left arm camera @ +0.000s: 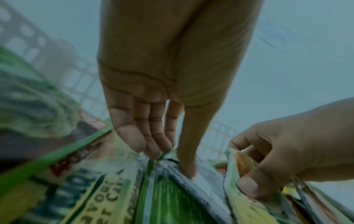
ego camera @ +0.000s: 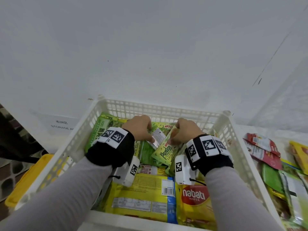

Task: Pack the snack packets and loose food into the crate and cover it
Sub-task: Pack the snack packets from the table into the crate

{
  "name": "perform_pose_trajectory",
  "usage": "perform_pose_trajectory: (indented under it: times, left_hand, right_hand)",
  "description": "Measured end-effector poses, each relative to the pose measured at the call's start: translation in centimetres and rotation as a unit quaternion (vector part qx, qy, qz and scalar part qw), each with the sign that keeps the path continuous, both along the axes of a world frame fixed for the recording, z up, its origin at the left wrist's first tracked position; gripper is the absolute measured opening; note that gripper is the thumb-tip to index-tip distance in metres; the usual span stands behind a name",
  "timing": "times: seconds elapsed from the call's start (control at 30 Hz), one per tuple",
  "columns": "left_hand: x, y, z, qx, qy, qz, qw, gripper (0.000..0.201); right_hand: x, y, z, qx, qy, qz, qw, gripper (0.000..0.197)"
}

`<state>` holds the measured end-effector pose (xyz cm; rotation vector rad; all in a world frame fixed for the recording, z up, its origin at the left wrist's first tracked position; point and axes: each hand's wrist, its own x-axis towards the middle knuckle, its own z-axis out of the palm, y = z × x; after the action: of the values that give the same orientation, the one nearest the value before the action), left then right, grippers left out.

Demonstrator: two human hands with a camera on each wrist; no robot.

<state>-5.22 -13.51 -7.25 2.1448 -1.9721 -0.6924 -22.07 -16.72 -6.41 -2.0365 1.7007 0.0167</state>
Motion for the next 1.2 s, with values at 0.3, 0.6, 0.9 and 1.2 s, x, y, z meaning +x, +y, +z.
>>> perform_pose_trajectory:
  times: [0.3, 0.6, 0.9, 1.2]
  left_hand:
    - [1.2, -0.3, 0.2, -0.016, 0.084, 0.008, 0.996, 0.004]
    - [3.4, -0.1, 2.4, -0.182, 0.259, 0.073, 0.946, 0.023]
    - [2.6, 0.4, 1.0, -0.125, -0.088, -0.063, 0.986, 0.030]
    - [1.6, 0.8, -0.5, 0.118, -0.172, -0.174, 0.962, 0.097]
  right_hand:
    - [0.1, -0.6, 0.6, -0.077, -0.101, -0.004, 0.992, 0.025]
    - [1.9, 0.4, 1.4, -0.010, -0.208, 0.117, 0.971, 0.044]
    - [2.5, 2.4, 2.7, -0.086, -0.026, 0.197, 0.976, 0.044]
    - [4.5, 4.0, 0.4, 0.072, 0.151, 0.335, 0.927, 0.080]
